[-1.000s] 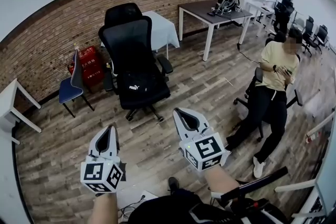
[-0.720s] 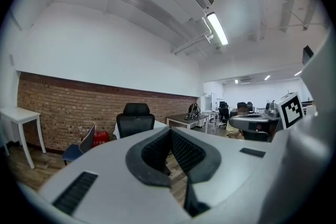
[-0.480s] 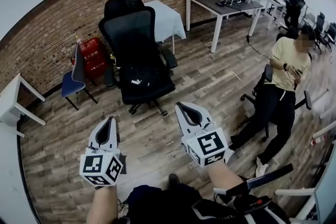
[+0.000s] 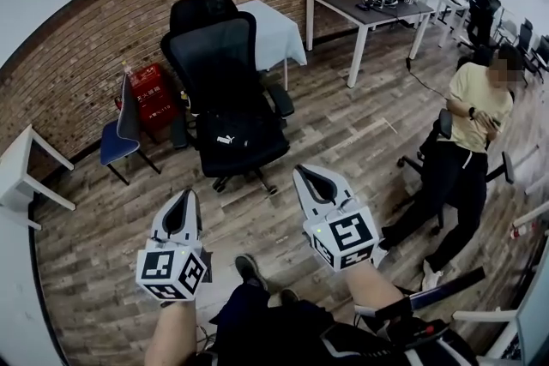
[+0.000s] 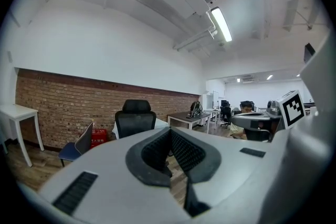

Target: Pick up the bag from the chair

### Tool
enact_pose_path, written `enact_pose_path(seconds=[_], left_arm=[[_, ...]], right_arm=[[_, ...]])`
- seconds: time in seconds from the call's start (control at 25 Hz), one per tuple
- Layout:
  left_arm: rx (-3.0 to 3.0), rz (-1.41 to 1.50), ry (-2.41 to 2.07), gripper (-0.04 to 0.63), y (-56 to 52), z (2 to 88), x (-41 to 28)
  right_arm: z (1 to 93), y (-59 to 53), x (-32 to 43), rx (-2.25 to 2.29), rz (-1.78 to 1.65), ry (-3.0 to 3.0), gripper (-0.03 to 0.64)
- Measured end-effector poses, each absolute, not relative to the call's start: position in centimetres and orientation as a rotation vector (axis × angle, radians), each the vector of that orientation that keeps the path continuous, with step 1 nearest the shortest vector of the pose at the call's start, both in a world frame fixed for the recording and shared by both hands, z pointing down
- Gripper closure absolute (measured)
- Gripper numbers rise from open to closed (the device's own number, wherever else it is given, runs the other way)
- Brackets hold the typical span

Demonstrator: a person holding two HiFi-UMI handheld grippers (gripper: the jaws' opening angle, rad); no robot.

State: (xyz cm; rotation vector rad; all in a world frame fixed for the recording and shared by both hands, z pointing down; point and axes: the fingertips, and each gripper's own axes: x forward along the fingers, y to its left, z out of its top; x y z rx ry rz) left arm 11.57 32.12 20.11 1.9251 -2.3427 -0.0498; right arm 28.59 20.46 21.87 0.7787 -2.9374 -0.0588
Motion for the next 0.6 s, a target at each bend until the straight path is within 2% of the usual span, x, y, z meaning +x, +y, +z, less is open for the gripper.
enact_pose_path(seconds=[0.24, 0.6], left_arm=[[1.962, -0.105, -2.291, 0.584, 27.9, 20.7, 8.8], [1.959, -0.127, -2.301, 0.584, 23.3, 20.9, 0.2]], right_arm=[[22.4, 16.9, 26.4, 0.829, -0.086, -2.896, 0.598], [22.2, 12.5, 19.4, 0.882, -0.117, -2.858, 0.598]])
